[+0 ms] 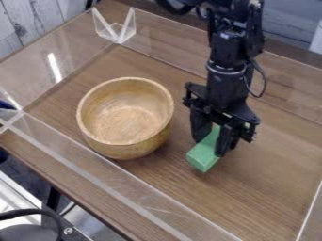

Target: Put the green block in the brown bowl

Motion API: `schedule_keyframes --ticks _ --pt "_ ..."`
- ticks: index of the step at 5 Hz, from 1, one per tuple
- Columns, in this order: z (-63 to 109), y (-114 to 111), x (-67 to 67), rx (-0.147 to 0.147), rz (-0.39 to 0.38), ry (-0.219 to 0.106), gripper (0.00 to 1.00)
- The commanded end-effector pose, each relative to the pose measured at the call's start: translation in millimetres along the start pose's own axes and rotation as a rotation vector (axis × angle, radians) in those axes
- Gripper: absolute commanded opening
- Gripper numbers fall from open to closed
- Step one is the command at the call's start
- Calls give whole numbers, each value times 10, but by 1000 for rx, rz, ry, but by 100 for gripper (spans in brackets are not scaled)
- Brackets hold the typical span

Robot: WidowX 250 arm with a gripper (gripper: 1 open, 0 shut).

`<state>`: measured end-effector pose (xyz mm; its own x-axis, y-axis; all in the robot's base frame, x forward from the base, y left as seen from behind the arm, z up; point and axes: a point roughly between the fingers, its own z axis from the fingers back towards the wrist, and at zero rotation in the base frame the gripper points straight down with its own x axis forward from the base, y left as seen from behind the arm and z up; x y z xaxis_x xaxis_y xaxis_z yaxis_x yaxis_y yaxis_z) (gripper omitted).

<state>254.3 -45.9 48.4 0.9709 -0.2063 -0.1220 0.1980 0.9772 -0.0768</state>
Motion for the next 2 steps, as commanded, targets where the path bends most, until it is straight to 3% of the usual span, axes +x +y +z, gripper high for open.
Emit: schedule_keyframes --ticks 1,2 --pt "214 18 108 -1 -8 -88 0" --pt "192 28 113 -5 -11 -86 0"
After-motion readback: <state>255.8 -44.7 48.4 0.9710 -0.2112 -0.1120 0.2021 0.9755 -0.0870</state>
